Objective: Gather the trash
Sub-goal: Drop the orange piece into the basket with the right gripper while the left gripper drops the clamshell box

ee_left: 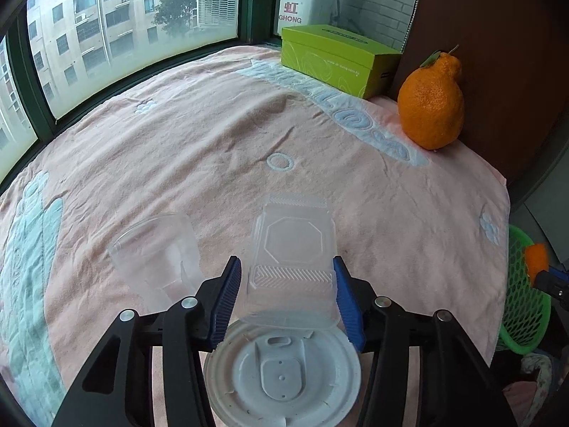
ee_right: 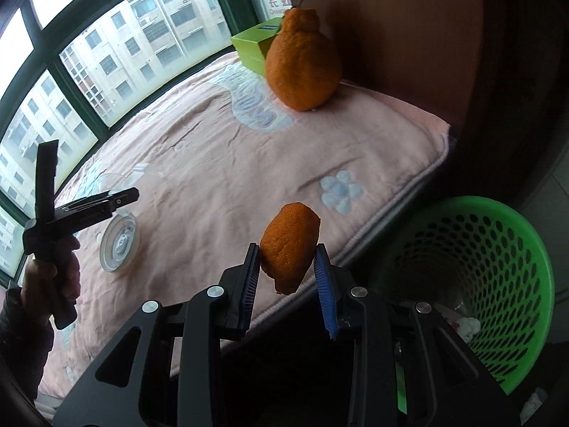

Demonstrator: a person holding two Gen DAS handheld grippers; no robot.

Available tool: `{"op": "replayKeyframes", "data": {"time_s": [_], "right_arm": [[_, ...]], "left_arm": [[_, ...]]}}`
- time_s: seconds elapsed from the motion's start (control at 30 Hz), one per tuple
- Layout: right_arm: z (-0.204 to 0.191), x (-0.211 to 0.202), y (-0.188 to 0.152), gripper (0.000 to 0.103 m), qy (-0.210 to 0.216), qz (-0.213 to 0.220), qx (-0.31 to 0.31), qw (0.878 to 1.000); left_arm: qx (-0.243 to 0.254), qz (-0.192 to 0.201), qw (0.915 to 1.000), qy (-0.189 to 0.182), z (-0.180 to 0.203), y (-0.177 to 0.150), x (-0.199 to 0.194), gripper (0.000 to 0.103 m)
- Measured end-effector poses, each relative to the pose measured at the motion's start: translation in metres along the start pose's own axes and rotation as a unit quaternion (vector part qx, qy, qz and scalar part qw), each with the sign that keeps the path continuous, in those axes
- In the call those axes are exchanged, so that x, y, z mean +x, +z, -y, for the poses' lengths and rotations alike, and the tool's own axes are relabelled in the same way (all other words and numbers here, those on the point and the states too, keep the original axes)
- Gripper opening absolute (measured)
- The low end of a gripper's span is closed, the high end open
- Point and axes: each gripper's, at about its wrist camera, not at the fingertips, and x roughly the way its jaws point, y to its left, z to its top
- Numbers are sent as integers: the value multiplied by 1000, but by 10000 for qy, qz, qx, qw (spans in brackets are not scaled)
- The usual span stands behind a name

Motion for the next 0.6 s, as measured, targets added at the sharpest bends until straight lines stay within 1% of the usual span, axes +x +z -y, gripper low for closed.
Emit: {"op": "replayKeyframes", "data": {"time_s": [0.1, 0.17, 0.33, 0.53, 0.6], "right_arm": [[25, -8, -9, 32, -184, -60, 174, 9997], [41, -11, -15, 32, -382, -102, 235, 9989], [82, -11, -31, 32, -792, -325, 427, 9954], [125, -8, -51, 33, -1212, -616, 629, 9887], [137, -9, -56, 34, -1226, -682, 755, 9872]], "left_arm": [[84, 118, 9999, -93, 11, 2, -16, 50], [150, 192, 9995, -211, 21, 4, -26, 50], [423, 376, 9974, -452, 58, 6, -48, 50], [725, 415, 9929, -849, 108, 2, -58, 50], [842, 392, 9911, -952, 127, -1, -58, 50]]}}
